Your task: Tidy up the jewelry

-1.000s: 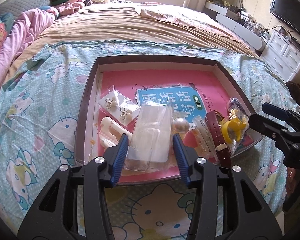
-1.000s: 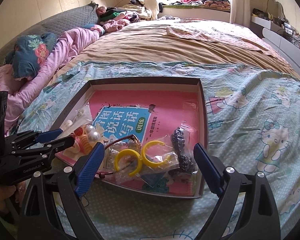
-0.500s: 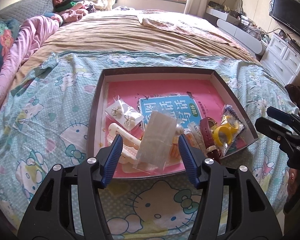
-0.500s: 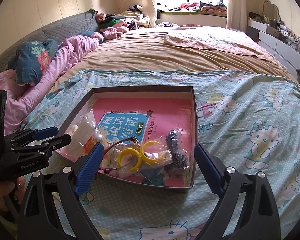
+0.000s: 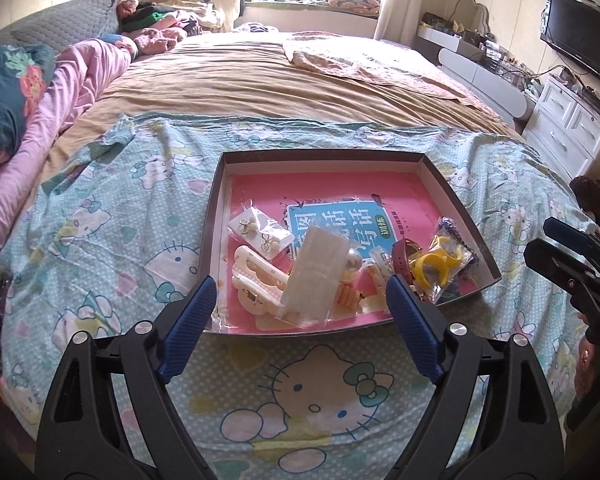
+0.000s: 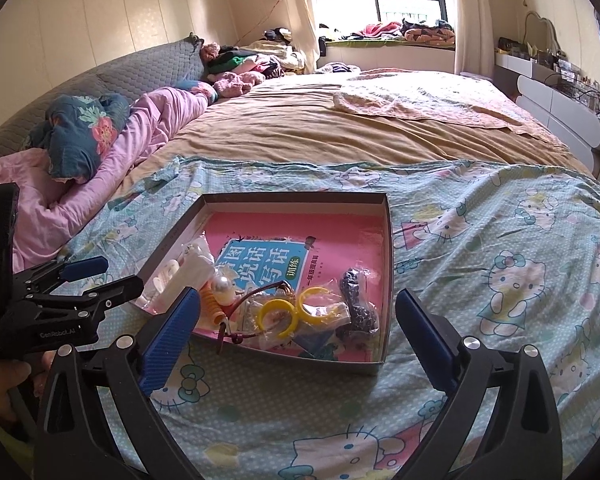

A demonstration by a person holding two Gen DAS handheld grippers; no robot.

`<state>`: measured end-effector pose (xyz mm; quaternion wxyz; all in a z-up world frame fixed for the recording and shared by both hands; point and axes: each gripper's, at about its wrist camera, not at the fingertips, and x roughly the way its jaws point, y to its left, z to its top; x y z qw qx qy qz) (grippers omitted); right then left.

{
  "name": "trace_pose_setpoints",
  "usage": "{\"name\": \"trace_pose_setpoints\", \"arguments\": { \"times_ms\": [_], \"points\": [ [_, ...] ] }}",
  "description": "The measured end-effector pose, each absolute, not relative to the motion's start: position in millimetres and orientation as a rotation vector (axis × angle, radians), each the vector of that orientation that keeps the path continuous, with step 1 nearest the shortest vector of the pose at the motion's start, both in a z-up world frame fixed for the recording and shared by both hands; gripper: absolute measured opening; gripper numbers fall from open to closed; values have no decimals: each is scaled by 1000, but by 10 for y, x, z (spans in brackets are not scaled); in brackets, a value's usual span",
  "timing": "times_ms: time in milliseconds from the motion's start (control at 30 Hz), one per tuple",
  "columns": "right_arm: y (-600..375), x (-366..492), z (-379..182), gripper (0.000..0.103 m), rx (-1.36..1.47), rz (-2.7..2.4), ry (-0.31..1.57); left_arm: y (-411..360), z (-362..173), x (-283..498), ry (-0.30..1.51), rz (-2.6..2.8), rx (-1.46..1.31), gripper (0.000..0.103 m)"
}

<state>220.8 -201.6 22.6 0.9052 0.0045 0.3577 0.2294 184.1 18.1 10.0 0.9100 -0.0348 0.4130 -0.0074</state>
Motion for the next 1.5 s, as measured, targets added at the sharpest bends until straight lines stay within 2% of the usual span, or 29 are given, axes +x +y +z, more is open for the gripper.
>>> {"name": "trace_pose_setpoints", "arguments": {
  "times_ms": [333, 800, 1500],
  "points": [
    [-2065, 2023, 334, 98, 6, 477, 711, 105, 199, 1663, 831, -13, -50, 93],
    [-2154, 1627, 355, 98, 4, 479, 686, 52, 198, 1307, 804, 17, -29, 93],
    [-2188, 1035, -89, 98, -9, 463, 759, 117, 15, 679, 772, 6, -80, 93]
  ]
}}
